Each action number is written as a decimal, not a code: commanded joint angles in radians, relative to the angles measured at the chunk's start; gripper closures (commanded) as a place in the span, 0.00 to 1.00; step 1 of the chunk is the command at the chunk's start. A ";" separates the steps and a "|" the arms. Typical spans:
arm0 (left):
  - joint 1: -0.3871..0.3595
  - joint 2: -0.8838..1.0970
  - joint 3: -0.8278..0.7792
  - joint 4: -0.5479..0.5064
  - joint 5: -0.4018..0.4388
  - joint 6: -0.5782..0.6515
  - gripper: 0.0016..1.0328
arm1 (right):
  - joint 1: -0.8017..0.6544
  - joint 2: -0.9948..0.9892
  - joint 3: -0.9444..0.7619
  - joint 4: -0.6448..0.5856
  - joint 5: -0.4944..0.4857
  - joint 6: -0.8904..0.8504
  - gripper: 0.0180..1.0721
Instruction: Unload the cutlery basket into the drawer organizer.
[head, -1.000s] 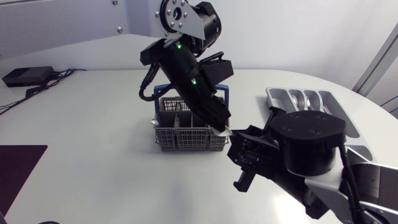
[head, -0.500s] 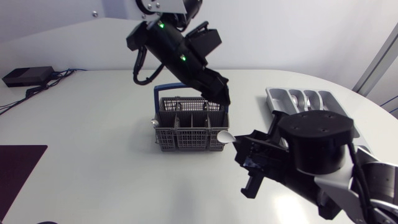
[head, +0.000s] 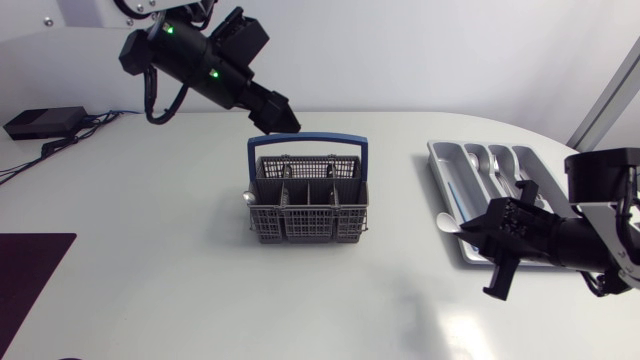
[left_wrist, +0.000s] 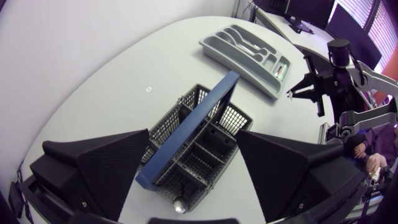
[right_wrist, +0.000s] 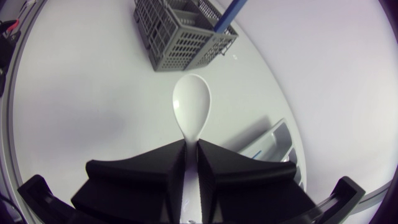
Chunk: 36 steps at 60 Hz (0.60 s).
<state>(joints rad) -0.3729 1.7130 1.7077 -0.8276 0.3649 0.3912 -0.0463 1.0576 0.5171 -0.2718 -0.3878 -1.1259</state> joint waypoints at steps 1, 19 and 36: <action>0.031 -0.050 -0.062 0.008 0.000 0.026 0.04 | -0.107 0.076 0.050 -0.047 -0.048 -0.176 0.91; 0.060 -0.141 -0.230 0.041 0.005 -0.005 0.05 | -0.431 0.384 0.282 -0.225 -0.099 -0.575 0.91; 0.100 -0.184 -0.295 0.053 0.026 -0.054 0.05 | -0.589 0.570 0.423 -0.287 -0.049 -0.819 0.90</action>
<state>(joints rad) -0.2813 1.5612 1.4487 -0.7792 0.3779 0.3656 -0.6048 1.5726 0.9100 -0.5388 -0.4473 -1.8370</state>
